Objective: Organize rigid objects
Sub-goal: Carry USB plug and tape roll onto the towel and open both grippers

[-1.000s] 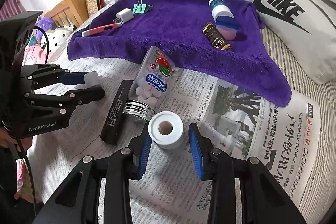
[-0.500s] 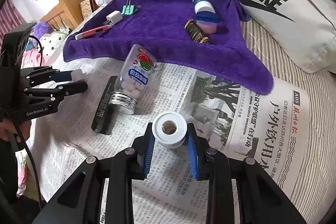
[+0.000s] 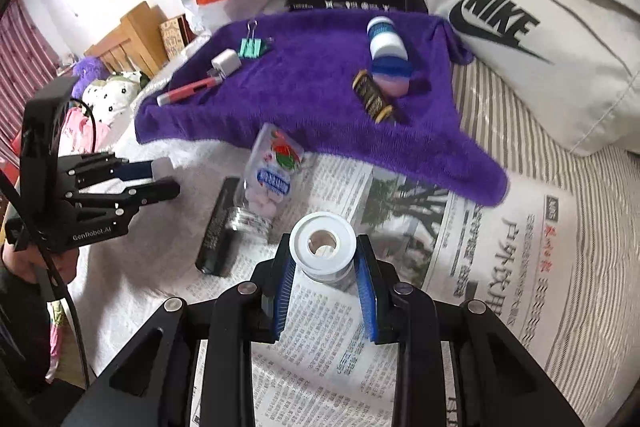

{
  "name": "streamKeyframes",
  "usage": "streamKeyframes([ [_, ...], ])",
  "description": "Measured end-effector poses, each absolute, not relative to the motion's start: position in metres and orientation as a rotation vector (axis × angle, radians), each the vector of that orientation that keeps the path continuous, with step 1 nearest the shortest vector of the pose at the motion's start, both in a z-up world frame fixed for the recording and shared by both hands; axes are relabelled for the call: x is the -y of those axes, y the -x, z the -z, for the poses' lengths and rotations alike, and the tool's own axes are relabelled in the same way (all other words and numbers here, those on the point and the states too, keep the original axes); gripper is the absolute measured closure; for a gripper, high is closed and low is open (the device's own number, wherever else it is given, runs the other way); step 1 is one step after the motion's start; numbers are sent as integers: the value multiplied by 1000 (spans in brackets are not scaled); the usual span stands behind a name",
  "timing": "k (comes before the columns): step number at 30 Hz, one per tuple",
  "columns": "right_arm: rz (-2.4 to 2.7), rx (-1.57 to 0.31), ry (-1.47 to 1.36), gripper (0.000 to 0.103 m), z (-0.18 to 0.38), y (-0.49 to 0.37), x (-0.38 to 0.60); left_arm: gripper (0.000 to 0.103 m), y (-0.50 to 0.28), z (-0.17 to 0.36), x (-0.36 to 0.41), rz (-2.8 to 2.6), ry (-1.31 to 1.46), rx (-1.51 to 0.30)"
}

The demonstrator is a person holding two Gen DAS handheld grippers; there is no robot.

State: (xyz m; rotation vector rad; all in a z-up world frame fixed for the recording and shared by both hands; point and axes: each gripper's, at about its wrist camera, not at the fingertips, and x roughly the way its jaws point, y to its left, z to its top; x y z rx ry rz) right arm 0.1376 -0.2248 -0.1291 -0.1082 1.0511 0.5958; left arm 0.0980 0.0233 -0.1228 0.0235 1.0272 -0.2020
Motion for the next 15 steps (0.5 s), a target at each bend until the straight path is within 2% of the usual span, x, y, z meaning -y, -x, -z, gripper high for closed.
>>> streamKeyframes([
  [15,-609,-1004,124,73,102,-187,205,70,-117,92,-53,198,16,-964],
])
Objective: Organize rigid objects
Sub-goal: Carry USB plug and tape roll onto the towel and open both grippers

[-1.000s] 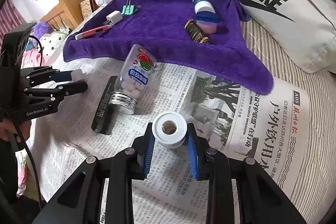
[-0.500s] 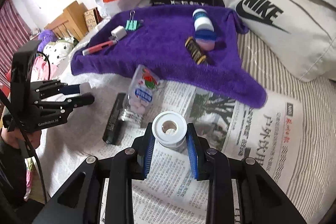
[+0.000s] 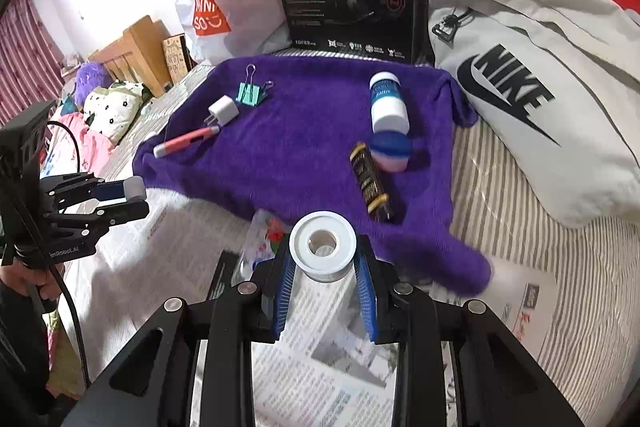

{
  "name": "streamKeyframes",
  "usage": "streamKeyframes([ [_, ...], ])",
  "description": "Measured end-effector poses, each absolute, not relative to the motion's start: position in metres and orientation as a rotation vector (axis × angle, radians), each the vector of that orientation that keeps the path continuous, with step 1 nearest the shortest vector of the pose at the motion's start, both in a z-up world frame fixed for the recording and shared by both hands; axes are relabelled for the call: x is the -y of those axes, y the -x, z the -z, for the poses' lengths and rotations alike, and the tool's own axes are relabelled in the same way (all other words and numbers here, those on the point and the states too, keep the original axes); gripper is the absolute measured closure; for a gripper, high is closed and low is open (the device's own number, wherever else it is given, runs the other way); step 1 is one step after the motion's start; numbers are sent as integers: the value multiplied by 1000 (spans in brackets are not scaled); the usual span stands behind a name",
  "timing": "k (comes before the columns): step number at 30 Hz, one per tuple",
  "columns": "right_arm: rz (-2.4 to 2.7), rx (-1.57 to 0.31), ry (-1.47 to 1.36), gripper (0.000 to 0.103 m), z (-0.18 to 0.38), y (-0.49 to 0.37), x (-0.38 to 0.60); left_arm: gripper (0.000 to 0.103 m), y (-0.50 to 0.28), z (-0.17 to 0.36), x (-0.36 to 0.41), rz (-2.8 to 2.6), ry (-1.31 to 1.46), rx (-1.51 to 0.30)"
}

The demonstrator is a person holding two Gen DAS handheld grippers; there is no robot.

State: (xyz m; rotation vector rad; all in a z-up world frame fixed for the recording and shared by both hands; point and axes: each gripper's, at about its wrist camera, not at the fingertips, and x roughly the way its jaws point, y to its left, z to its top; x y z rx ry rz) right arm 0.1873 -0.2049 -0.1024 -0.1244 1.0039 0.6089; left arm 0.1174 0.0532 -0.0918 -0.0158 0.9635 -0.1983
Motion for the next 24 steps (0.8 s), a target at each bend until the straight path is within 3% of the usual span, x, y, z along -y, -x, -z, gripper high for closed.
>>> streamKeyframes([
  [24,-610,-1145,161,73,157,-258,156,70,-198,104,-62,219,20,-999],
])
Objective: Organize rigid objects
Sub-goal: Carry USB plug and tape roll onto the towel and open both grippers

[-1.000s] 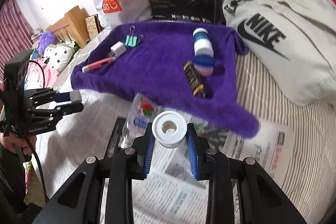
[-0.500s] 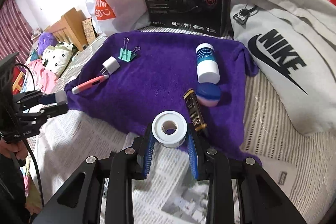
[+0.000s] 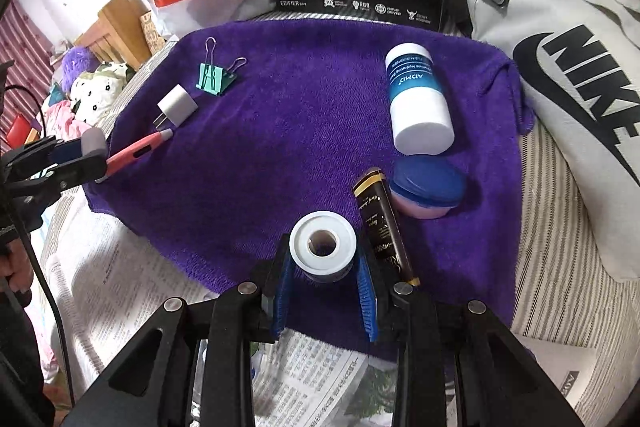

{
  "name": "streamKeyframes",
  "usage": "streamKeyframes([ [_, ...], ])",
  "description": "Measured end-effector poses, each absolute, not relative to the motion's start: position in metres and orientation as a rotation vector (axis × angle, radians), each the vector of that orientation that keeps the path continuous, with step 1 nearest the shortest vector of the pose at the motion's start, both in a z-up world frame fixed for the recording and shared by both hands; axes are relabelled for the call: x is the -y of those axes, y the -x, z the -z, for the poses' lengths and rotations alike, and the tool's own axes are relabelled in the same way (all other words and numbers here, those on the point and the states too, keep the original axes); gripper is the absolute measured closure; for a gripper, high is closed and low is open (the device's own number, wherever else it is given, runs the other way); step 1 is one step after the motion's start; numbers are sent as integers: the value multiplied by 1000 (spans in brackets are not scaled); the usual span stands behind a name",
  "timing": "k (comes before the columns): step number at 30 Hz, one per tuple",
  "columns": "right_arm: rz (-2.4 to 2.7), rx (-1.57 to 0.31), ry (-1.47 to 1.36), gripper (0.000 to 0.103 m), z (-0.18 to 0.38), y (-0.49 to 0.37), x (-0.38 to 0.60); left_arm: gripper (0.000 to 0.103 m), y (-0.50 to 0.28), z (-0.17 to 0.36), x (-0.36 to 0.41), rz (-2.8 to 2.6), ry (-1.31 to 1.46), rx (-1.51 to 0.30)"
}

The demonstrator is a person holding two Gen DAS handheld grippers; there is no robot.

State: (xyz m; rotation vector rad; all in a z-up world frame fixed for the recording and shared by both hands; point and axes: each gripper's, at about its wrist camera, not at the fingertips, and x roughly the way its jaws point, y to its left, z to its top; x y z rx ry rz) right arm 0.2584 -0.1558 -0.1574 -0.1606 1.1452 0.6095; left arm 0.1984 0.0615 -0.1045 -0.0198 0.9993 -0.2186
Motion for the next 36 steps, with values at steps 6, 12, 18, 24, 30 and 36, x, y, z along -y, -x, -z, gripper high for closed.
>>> streamKeyframes([
  [6,-630,-1142,200,73,158,-261,151,70,-212,116,-52,233,-6,-1025],
  [12,-651,-1137,240,72,159,-260,149,70,-221,125,-46,239,-30,-1047],
  [18,-656,-1134,251,72,159,-261,147,70,-227,130,-42,236,-49,-1060],
  [24,-668,-1134,247,72,160,-260,149,70,-230,139,-32,226,-121,-1080],
  [30,-681,-1140,240,71,160,-261,150,68,-226,139,-31,230,-146,-1080],
  [36,-672,-1181,206,70,158,-263,155,58,-225,137,-33,239,-103,-1100],
])
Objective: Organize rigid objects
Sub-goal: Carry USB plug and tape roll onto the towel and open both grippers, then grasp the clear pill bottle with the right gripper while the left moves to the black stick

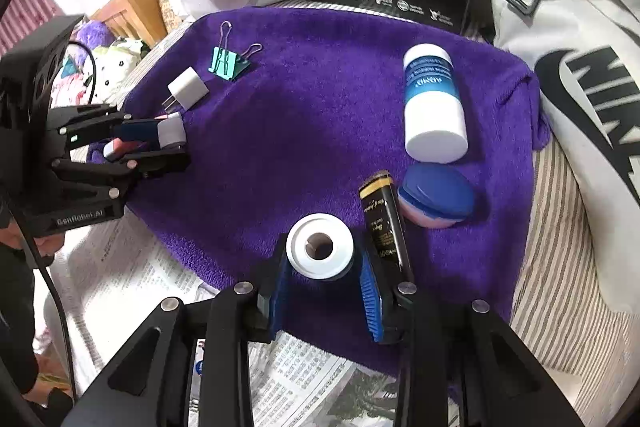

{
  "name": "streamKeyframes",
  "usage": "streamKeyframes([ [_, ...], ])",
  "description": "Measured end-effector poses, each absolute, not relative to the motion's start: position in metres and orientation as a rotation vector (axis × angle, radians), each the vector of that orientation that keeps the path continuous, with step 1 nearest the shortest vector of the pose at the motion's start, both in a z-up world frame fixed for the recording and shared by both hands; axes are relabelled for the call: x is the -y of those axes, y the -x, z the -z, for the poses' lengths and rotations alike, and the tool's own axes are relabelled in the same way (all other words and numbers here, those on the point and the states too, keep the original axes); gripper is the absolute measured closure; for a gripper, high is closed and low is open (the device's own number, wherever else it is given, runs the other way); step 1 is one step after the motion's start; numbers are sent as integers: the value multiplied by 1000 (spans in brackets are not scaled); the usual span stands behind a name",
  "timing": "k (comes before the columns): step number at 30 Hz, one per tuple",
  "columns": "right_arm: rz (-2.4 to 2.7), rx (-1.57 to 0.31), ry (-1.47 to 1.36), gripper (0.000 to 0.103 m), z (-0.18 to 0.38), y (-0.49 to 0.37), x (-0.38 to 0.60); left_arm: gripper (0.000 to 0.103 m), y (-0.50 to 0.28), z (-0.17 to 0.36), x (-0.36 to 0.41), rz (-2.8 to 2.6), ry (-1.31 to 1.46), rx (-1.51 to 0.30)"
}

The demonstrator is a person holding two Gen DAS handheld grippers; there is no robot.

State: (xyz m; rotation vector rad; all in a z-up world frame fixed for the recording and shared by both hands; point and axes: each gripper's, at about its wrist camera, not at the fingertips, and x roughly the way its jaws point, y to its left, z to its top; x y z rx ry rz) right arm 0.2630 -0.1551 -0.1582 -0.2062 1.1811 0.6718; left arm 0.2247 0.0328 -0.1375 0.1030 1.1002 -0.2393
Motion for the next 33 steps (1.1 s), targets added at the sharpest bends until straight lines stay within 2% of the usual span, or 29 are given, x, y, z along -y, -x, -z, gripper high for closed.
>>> streamKeyframes([
  [2,-660,-1190,190,67,157,-262,159,48,-223,137,-33,261,-74,-1116],
  [7,-631,-1177,205,58,145,-255,167,48,-214,129,-35,232,-49,-1106],
  [14,-614,-1117,184,57,118,-228,185,45,-178,100,-26,202,-43,-1022],
  [19,-614,-1091,111,57,105,-196,202,45,-153,101,-20,207,-3,-1012],
  [33,-585,-1151,50,56,139,-164,167,45,-101,125,-40,186,96,-1064],
])
